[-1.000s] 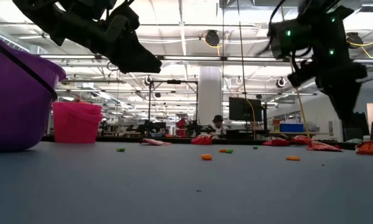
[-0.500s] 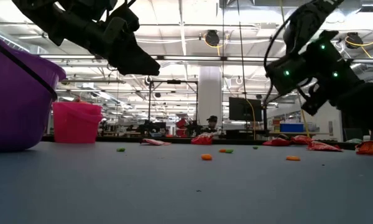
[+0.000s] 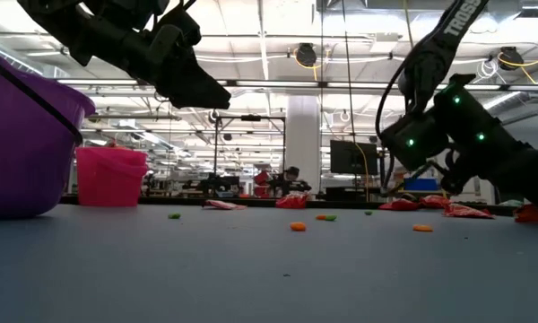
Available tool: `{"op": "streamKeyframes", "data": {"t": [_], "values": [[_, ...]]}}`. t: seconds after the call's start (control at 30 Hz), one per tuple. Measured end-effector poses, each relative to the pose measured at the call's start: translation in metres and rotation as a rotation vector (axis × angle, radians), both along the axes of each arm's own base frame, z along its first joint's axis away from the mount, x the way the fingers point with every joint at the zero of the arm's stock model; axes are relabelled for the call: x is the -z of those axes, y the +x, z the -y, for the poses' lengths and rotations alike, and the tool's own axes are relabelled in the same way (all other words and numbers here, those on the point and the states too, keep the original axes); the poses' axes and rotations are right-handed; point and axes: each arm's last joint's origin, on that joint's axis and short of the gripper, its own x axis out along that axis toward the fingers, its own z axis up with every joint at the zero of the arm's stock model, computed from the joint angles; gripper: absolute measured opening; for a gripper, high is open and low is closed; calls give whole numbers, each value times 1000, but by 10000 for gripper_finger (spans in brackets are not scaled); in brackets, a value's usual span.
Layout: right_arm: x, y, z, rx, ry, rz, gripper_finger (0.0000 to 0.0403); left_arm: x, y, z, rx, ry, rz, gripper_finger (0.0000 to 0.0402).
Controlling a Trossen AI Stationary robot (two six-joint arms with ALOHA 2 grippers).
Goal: Organize candy in baskets
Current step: Put the orange chocolate into the pink bucket
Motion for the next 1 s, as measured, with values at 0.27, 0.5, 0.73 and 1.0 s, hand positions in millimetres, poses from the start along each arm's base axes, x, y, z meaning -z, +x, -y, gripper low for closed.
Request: {"op": "streamKeyframes", "data": {"t": [0.27, 0.5, 0.73, 1.0], "values": [[8, 0, 0, -48, 57, -47, 45, 0, 0, 0, -1, 1, 0, 212], [-7, 7, 0, -71, 39, 29, 10, 0, 0, 0, -1, 1, 1, 212], [-45, 31, -3, -145, -22, 331, 4, -1, 0, 0, -1, 2, 11, 212], [-82, 72, -7, -308, -153, 951, 5, -4, 1, 0, -2, 5, 41, 212]]}}
